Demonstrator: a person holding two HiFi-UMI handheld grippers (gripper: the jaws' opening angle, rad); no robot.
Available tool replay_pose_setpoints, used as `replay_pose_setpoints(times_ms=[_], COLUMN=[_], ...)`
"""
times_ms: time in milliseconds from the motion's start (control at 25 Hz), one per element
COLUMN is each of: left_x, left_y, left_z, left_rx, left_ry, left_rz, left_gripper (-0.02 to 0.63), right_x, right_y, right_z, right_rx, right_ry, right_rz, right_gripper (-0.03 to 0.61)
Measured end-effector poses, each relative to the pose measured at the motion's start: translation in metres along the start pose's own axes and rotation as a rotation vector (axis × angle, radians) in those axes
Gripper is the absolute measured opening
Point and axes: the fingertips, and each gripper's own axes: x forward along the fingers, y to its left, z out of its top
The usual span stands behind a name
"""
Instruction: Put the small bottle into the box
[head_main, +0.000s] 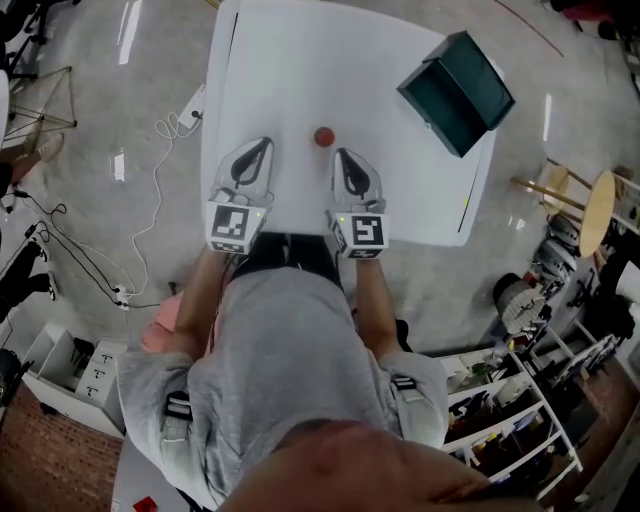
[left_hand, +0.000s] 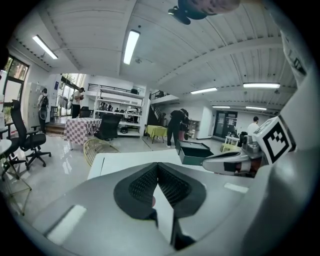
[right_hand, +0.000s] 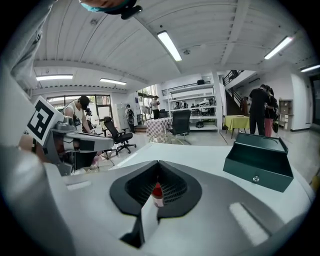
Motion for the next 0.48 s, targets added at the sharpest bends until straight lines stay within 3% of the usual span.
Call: replay_pose_setpoints(times_ms=[200, 320, 480], left_x=[0.002, 0.002, 0.005], left_y=[0.0, 0.0, 0.003], left_z=[-0.012, -0.017, -0.015], left_rx=[-0.008, -0.013, -0.014], left_ry=[0.02, 0.029, 0.034], left_rz=[0.008, 0.015, 0.023], left_gripper=[0.011, 0.011, 0.011], right_x=[0.011, 0.016, 0.024], right_y=[0.001, 0.004, 0.003], right_z=[-0.014, -0.02, -0.021], right_rx=[0.018, 0.012, 0.003], right_ry=[0.02, 0.026, 0.034], right_rz=[0.016, 0.028, 0.033], right_gripper=[0.006, 0.133, 0.175])
